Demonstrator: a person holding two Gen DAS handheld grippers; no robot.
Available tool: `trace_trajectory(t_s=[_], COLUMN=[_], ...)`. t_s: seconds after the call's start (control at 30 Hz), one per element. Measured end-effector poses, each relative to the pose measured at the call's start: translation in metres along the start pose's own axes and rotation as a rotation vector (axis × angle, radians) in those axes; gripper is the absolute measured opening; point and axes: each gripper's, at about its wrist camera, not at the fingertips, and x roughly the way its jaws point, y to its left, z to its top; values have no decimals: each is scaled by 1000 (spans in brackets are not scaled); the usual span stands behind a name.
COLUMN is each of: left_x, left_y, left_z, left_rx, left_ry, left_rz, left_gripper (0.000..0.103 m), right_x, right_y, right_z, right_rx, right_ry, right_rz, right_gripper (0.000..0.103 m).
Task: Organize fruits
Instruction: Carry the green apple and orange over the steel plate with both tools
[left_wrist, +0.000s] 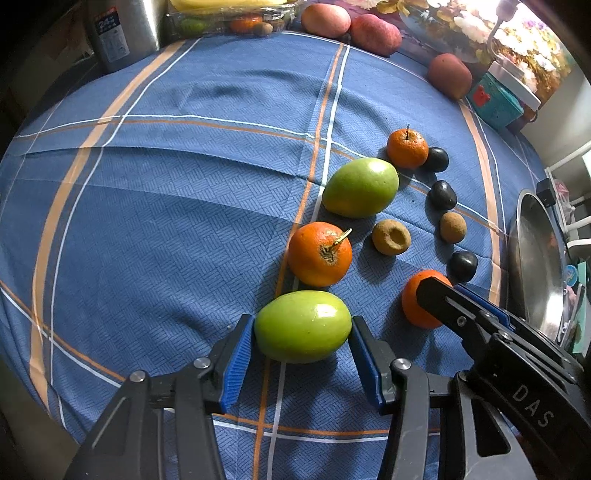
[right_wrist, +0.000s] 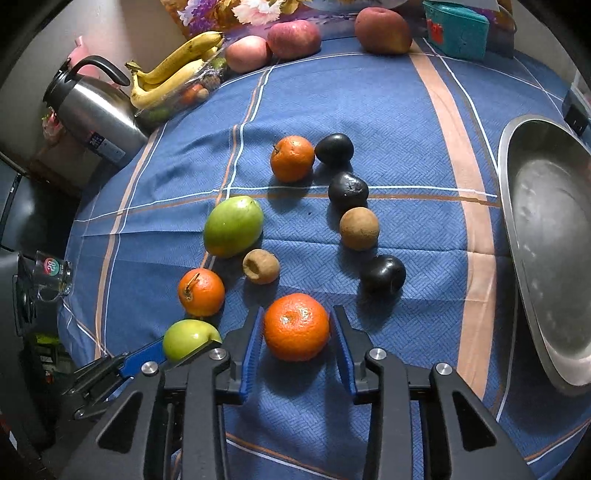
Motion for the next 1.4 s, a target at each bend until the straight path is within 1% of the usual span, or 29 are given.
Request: trace_trajectory(t_s=[0.33, 0.47, 0.63, 0.8, 0.93, 1.03, 1.23, 1.4], left_x=[-5, -14, -25, -43, -53, -54, -53, -51], left_y=[6, 9, 11, 6, -9, -22, -51, -84], left_z=[0, 2, 8, 15, 22, 29, 48, 58], left_rx=[-24, -38, -43, -41, -25, -7, 30, 89], left_ry=[-16, -44, -83, -130, -158, -154, -157, -156], left_rz=[-10, -17, -8, 10, 12, 2, 21, 9], left_gripper=[55, 55, 55, 55, 55, 55, 55, 55], right_x=[-14, -22, -31, -42, -52, -60, -76, -87], right_y=[-11, -16, -20, -25, -31, -34, -50, -71], right_z=[-7, -8, -9, -6, -2, 3, 14, 21], right_rx=[21, 32, 41, 53, 80, 88, 120, 165], right_ry=[-12, -28, -53, -88, -127, -153, -195, -220], right_rz=[-19, -22, -40, -86, -113, -156, -232, -271], right_gripper=[37, 37, 37, 37, 37, 37, 37, 37])
